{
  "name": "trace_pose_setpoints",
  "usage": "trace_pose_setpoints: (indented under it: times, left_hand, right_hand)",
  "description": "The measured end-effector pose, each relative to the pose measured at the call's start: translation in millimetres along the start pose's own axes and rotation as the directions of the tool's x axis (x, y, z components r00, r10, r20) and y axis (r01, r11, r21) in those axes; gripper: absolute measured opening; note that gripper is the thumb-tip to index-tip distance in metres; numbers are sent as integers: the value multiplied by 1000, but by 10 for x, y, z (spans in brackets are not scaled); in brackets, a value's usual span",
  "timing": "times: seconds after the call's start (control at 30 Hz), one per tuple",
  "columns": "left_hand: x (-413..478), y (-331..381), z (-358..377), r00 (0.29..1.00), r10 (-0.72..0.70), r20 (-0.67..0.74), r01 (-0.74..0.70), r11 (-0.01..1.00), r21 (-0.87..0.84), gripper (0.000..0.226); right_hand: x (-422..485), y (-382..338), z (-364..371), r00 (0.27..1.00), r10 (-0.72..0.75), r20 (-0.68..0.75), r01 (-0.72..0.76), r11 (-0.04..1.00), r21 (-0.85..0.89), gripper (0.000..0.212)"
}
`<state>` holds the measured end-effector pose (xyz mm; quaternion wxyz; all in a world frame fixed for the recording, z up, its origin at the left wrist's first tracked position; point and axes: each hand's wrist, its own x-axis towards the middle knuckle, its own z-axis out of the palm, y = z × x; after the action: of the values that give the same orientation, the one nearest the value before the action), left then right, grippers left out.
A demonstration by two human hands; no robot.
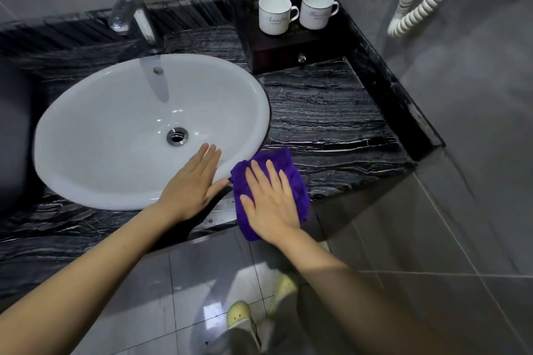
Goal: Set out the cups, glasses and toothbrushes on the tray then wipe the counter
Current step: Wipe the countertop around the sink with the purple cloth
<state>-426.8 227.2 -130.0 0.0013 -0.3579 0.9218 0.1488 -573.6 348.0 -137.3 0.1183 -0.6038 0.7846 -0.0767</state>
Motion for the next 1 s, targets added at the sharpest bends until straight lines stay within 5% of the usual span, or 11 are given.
trace_pose_setpoints:
  times: [0.2,0.37,0.47,0.63,0.73,0.87,1.0]
  left_hand:
    - [-12,-13,-17,999,21,34,-17,995,-98,108]
    - [-59,27,-159,1000,25,13,-20,950,-313,77]
    - [-120,57,-234,987,135,-84,-153,947,-281,79]
    - [-228,48,-196,936,350,-26,-347,911,-222,69]
    - [-264,66,-109,904,422,71,-413,904,-111,80]
    - [-261,83,-31,871,490,33,-491,867,83,85]
    - [-286,102,-5,869,494,0,-492,866,87,68]
  right_hand:
    - [-162,-332,108,999,54,-8,-54,999,-8,58]
    - [-226,-372,76,997,-43,57,33,985,167,68]
    - [-251,-237,-80,987,-114,110,77,954,291,69]
    - [-275,-23,-120,992,-115,52,105,980,167,81]
    - [-273,-37,-73,989,-148,-23,150,980,131,73]
    - [-316,-34,-15,967,-210,-143,210,978,-12,60]
    - [-309,7,-68,960,-248,-128,258,964,67,37]
